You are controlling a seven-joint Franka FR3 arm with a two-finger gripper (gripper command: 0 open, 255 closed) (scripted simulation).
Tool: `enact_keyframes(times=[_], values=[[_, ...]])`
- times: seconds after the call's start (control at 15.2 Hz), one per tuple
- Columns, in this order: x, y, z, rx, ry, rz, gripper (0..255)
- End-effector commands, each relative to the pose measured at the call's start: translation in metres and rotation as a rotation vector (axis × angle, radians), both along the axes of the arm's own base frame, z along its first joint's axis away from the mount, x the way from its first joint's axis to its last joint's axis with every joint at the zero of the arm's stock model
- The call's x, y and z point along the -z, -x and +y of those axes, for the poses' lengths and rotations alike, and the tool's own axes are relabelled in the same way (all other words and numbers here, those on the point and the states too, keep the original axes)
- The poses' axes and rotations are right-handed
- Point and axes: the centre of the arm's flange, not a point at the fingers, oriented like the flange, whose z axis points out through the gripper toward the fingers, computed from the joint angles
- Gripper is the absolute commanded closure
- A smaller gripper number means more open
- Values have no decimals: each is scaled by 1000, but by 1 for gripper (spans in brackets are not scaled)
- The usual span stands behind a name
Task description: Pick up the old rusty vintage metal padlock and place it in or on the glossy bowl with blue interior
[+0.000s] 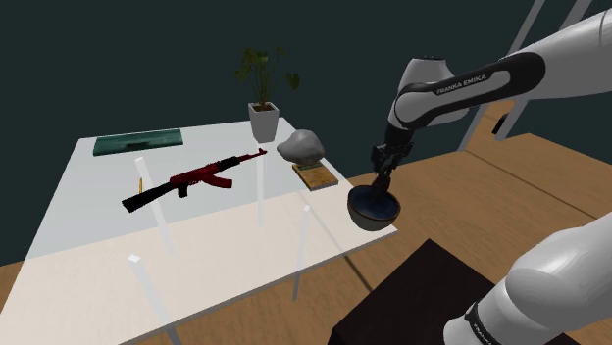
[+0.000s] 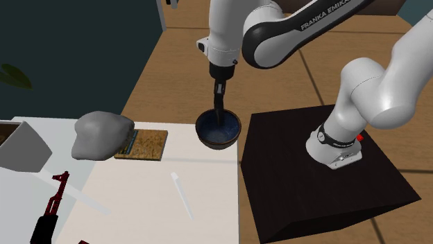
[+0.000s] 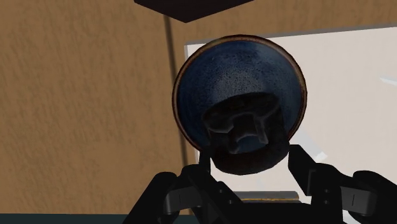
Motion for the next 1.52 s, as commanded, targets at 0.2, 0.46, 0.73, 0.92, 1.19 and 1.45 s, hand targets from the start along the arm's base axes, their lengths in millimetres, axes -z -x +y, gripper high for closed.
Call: enact_keyframes(times=[0.2,0.46,0.73,0.92,1.19,1.45], values=[[18,1,-1,0,0,-1,255],[18,1,-1,0,0,-1,255],[18,1,-1,0,0,-1,0],[18,1,-1,0,0,-1,0],[-21,3,1,0,0,-1,0],[-32,4,1,0,0,-1,0]])
